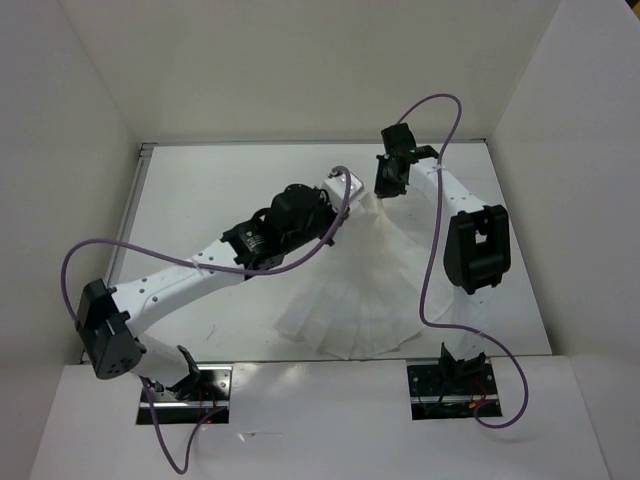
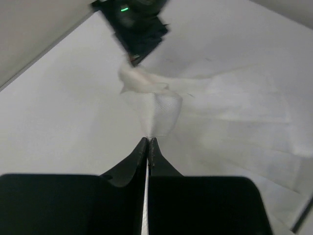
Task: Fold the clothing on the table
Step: Flatten the skirt out
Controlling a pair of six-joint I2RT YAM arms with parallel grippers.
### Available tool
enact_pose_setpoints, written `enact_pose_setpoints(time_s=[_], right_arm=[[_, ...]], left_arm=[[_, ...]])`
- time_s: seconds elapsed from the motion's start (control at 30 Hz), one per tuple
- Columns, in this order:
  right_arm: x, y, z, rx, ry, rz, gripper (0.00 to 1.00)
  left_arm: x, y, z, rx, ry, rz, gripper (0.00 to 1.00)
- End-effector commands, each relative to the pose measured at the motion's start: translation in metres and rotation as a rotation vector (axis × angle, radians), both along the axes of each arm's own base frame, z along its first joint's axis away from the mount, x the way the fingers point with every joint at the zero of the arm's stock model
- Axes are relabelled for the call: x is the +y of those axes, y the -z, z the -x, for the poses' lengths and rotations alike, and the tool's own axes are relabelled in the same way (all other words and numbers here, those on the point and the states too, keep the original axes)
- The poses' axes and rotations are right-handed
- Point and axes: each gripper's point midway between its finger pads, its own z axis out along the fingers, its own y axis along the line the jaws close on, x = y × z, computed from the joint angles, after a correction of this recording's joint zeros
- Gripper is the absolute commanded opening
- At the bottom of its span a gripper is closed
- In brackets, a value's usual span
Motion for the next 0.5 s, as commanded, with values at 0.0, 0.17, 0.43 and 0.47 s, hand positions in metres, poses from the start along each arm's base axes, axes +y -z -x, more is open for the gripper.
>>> enact_pose_setpoints(time_s=[0.0, 0.17, 0.43, 0.47], right_arm=[[-0.005, -0.005, 0.000, -0.003, 0.005, -0.018, 0.00], [-0.003, -0.005, 0.000, -0.001, -0.001, -0.025, 0.00], [-0.027, -0.019, 0.000, -0.044, 0.058, 0.010, 0.00], [-0.027, -0.019, 0.000, -0.044, 0.058, 0.010, 0.00]], left_arm=[[0.052, 0.059, -0.044, 0.081, -0.338, -0.096, 0.00], [0.120, 0.094, -0.095, 0.142, -0.705, -0.138, 0.00], [0.183, 0.117, -0.132, 0.260, -0.951, 0.004, 0.00], [0.187, 0.124, -0.135, 0.269, -0.965, -0.009, 0.00]])
